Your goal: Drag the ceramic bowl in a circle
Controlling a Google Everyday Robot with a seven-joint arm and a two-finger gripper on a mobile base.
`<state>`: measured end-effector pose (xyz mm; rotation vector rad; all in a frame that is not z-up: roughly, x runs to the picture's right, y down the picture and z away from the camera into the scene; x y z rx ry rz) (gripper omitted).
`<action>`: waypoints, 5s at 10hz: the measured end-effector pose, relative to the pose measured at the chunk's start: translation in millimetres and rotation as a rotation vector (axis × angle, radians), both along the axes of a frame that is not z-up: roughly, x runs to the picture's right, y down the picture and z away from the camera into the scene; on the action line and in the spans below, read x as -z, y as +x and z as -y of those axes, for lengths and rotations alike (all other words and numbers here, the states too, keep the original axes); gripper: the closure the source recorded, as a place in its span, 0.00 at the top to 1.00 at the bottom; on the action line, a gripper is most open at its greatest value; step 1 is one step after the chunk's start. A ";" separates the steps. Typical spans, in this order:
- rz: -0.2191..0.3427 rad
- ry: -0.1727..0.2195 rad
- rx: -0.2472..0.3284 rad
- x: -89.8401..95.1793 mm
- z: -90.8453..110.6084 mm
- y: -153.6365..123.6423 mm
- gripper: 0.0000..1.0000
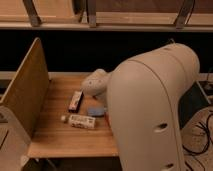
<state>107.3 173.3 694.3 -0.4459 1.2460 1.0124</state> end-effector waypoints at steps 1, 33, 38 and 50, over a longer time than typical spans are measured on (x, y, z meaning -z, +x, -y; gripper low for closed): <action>0.000 0.000 0.000 0.0 0.0 0.0 0.80; 0.480 0.532 -0.193 -5.8 85.7 67.5 0.80; 0.494 0.525 -0.315 -57.3 75.4 109.2 0.80; 0.626 0.438 -0.338 -108.8 36.0 70.1 0.80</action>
